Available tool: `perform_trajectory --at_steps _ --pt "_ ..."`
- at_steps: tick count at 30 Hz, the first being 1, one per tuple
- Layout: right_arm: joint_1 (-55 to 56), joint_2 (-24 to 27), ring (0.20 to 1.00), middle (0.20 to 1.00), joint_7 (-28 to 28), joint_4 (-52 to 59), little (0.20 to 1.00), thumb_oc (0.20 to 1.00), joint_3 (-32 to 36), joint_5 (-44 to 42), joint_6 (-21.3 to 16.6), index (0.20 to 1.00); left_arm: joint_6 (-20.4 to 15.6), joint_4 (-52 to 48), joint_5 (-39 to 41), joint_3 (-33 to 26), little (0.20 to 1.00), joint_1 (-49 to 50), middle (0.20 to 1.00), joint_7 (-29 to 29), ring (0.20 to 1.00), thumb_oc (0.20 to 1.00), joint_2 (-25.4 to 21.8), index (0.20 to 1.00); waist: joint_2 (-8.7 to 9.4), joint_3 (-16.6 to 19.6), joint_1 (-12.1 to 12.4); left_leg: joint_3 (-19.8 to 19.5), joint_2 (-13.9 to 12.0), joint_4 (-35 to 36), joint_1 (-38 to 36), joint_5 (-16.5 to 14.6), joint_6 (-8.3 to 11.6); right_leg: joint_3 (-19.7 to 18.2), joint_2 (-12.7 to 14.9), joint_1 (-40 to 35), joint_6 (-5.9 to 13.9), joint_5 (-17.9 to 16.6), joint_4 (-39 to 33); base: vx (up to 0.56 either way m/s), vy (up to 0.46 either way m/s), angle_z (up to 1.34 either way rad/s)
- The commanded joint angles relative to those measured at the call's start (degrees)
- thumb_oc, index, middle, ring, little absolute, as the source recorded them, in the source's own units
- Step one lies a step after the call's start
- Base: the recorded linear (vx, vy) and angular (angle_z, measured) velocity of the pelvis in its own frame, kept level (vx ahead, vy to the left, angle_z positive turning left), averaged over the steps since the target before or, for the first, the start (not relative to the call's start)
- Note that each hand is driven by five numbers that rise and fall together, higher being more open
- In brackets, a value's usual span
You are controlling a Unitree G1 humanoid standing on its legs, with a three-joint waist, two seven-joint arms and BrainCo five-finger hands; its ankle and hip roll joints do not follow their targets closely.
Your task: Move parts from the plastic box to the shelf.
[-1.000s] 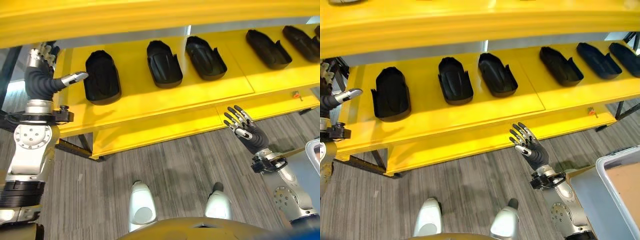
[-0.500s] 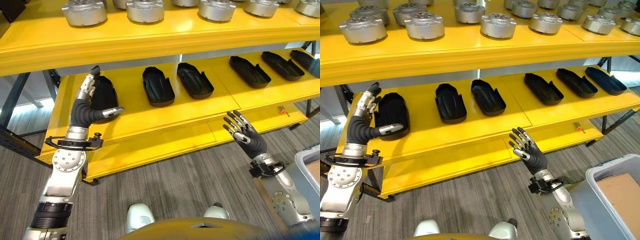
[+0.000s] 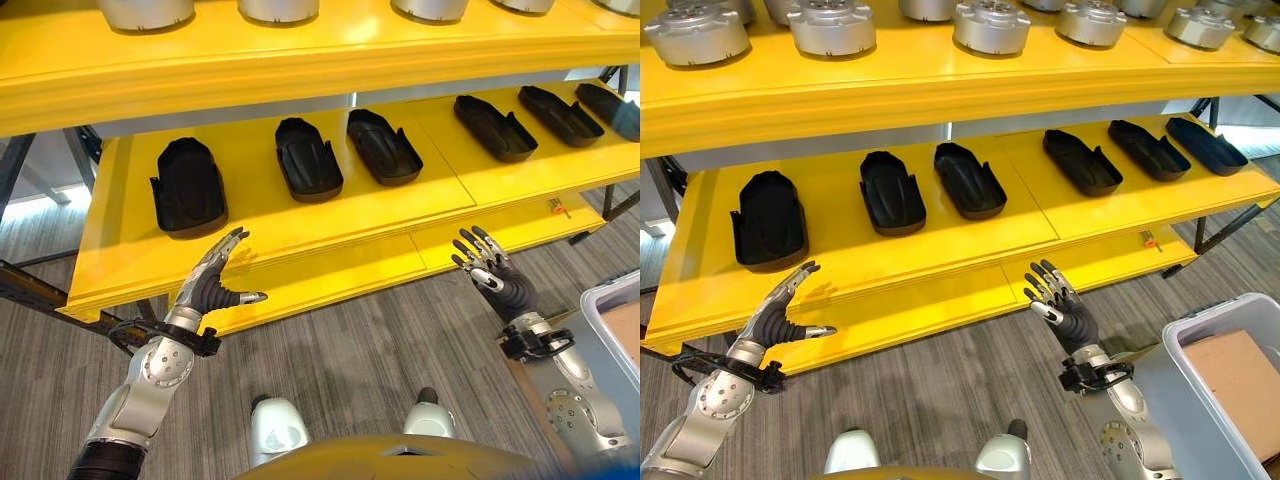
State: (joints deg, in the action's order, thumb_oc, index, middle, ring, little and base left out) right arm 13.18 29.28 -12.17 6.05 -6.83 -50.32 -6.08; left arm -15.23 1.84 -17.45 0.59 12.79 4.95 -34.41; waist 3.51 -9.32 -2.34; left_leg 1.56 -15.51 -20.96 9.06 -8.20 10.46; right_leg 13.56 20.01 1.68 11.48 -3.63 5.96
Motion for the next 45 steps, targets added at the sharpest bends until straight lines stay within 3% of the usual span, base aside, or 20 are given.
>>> perform_trajectory --at_steps 1,25,35,45 --pt "-2.26 -0.95 1.000 1.000 -0.14 5.29 1.000 1.000 4.79 0.63 -3.56 1.000 -0.72 1.26 -1.58 -1.05 1.000 -1.43 1.000 1.29 1.000 1.000 -0.94 1.000 -0.13 -0.20 -0.04 3.50 2.91 2.95 -0.46 3.29 -5.43 -0.61 0.72 1.21 -1.76 7.86 10.64 0.00 0.000 0.00" --pt "-4.95 1.00 1.000 1.000 0.14 5.11 1.000 1.000 3.53 -0.52 -3.01 1.000 4.80 21.97 -5.26 0.14 1.000 -14.22 1.000 11.49 1.000 1.000 1.35 1.000 1.28 -1.17 -1.29 3.25 2.79 -0.69 5.58 3.29 -5.29 -3.08 0.28 7.84 -2.25 7.34 13.90 -0.01 0.005 -0.01" --pt "-6.21 2.17 1.000 1.000 -0.06 5.27 1.000 1.000 2.80 -1.12 -3.10 1.000 6.21 26.52 -5.54 0.17 1.000 -17.91 1.000 13.70 1.000 1.000 0.82 1.000 1.74 -1.76 -1.65 2.94 2.72 -2.47 7.81 3.07 -5.19 -3.80 0.36 10.09 -2.41 7.65 15.57 -0.01 0.008 -0.02" --pt "-7.40 4.39 1.000 1.000 -0.37 6.48 1.000 1.000 0.43 -2.06 -3.59 1.000 7.70 37.96 -3.26 2.76 1.000 -24.25 1.000 15.81 1.000 1.000 -0.28 1.000 2.65 -2.99 -2.21 2.74 2.70 -4.71 10.79 2.67 -5.27 -4.78 0.39 13.06 -2.71 7.81 17.28 -0.02 0.011 -0.01"
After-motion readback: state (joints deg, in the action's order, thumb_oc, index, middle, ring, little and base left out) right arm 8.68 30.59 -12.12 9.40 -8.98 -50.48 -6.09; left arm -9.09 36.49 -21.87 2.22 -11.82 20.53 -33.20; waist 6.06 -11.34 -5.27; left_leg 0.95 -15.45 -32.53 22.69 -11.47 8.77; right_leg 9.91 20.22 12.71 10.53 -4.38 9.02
